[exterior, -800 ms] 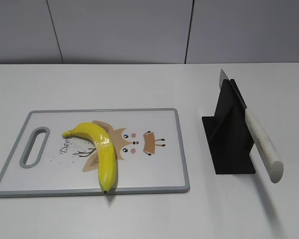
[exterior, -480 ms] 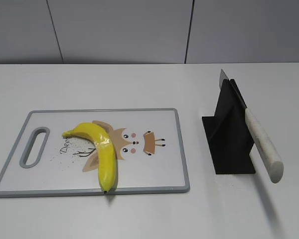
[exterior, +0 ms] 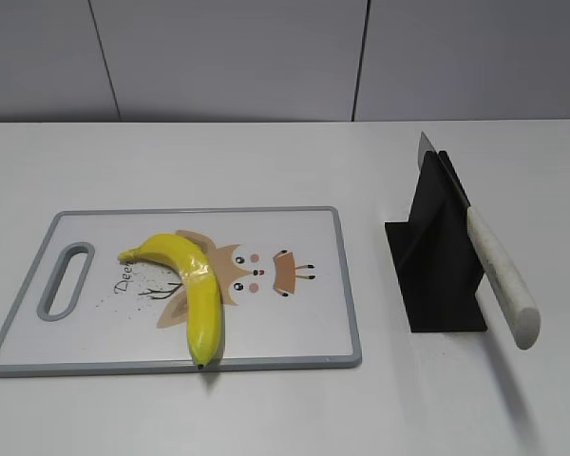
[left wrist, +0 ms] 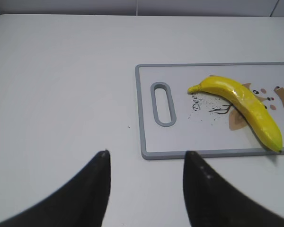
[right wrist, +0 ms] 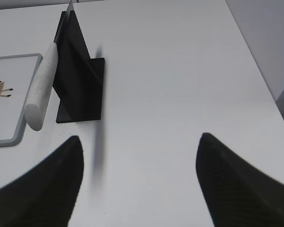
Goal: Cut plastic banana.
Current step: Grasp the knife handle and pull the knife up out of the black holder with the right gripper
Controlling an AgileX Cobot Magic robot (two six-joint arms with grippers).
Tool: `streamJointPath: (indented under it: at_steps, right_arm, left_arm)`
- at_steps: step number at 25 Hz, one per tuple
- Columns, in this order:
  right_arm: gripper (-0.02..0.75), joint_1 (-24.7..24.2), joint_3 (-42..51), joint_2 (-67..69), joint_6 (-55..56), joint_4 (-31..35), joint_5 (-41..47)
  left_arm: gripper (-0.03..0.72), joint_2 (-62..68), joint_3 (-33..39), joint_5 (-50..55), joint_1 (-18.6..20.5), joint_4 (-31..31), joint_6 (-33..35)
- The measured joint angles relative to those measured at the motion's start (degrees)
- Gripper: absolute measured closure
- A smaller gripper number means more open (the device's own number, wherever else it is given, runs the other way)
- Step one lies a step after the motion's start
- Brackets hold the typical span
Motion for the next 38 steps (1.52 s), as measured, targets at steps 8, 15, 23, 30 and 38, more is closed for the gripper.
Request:
streamJointPath:
  at_steps: [8, 15, 23, 30, 38]
  right_arm:
    - [0.15, 0.0, 0.0, 0.0, -0.06, 0.0, -0.05]
    - [0.15, 0.0, 0.0, 0.0, 0.0, 0.0, -0.05]
    - [0.15, 0.0, 0.0, 0.0, 0.0, -2.71, -0.01]
    - [0.15, -0.11, -1.96, 7.49, -0.6, -3.31, 0.39]
    - [0.15, -0.11, -6.5, 21.96, -2.43, -3.42, 0.45]
  left_arm:
    - [0.2, 0.0, 0.0, 0.0, 0.0, 0.0, 0.0]
    - [0.2, 0.0, 0.0, 0.0, 0.0, 0.0, 0.0]
    - [0.2, 0.0, 0.0, 0.0, 0.0, 0.0, 0.0]
    - [0.2, 0.0, 0.0, -0.02, 0.0, 0.14, 0.0]
    - [0.2, 0.0, 0.0, -0.06, 0.0, 0.44, 0.0]
